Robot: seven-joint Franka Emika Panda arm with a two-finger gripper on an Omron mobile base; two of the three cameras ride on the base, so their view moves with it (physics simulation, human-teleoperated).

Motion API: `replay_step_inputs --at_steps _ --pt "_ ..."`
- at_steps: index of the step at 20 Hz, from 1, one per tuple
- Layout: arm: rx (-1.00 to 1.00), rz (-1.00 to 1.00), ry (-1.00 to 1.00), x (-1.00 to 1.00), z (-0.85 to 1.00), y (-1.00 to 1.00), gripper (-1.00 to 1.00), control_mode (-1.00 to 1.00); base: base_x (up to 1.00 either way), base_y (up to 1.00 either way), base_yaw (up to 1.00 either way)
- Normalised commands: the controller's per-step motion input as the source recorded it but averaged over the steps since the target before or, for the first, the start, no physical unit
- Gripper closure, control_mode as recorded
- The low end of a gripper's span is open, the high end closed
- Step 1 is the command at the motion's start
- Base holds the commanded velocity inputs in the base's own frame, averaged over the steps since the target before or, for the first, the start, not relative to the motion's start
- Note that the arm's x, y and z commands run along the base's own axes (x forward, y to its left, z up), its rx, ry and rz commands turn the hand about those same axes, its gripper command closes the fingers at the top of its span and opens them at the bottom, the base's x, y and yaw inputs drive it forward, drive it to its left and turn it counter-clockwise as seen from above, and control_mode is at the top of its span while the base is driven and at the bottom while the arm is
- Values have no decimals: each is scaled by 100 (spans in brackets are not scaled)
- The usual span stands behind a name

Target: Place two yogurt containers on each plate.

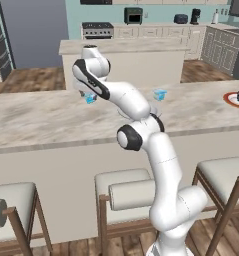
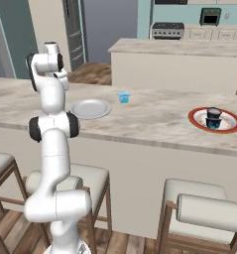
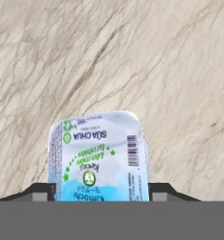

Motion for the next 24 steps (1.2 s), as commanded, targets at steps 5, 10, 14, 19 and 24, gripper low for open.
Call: replay_step_inputs --at_steps 5,10,14,19,24 --pt "0 0 -2 -19 -1 -20 100 -100 0 0 0" --pt "4 0 -1 -26 18 -42 100 -100 0 0 0" --pt "12 0 -9 -62 19 -56 100 -100 0 0 0" --pt "15 0 -23 -83 9 -56 100 -100 0 0 0" --pt "9 0 -24 -92 -6 -52 100 -100 0 0 0"
